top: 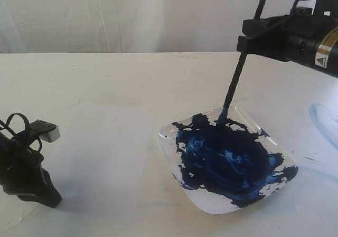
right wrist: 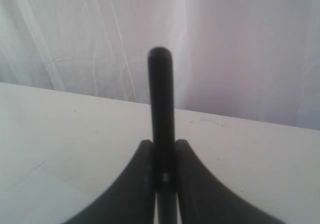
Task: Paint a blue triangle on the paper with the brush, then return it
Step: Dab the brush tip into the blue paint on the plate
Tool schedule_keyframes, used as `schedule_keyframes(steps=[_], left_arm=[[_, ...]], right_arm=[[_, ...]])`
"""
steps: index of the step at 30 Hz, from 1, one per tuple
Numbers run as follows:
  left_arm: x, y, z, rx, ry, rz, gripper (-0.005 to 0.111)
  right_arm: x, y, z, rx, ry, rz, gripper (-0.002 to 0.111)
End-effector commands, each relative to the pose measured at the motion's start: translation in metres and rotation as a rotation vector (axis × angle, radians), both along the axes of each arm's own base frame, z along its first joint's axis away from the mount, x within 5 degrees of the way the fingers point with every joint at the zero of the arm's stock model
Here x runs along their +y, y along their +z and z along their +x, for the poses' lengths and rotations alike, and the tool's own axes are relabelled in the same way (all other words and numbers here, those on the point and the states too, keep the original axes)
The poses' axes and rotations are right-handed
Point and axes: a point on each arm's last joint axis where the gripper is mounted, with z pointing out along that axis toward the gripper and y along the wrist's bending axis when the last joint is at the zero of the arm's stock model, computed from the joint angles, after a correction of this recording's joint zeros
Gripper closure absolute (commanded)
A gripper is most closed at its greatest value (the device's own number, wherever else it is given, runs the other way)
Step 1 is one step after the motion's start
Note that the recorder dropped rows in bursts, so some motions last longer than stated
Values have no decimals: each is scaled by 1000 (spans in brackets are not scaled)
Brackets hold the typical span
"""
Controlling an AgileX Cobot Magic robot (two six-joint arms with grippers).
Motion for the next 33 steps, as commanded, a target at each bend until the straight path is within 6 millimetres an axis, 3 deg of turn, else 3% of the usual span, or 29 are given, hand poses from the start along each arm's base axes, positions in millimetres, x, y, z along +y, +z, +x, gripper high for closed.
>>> schedule_keyframes(steps=[1,27,33], left_arm=[[0,0,-3,21,-1,-9,107],[1,0,-3,19,-1,-9,107],[1,0,-3,19,-1,-9,107]], right_arm=[[1,-10,2,42,-1,-1,108],[0,-15,2,120,-18,19,108],[5,-3,-3,51,53,81,108]])
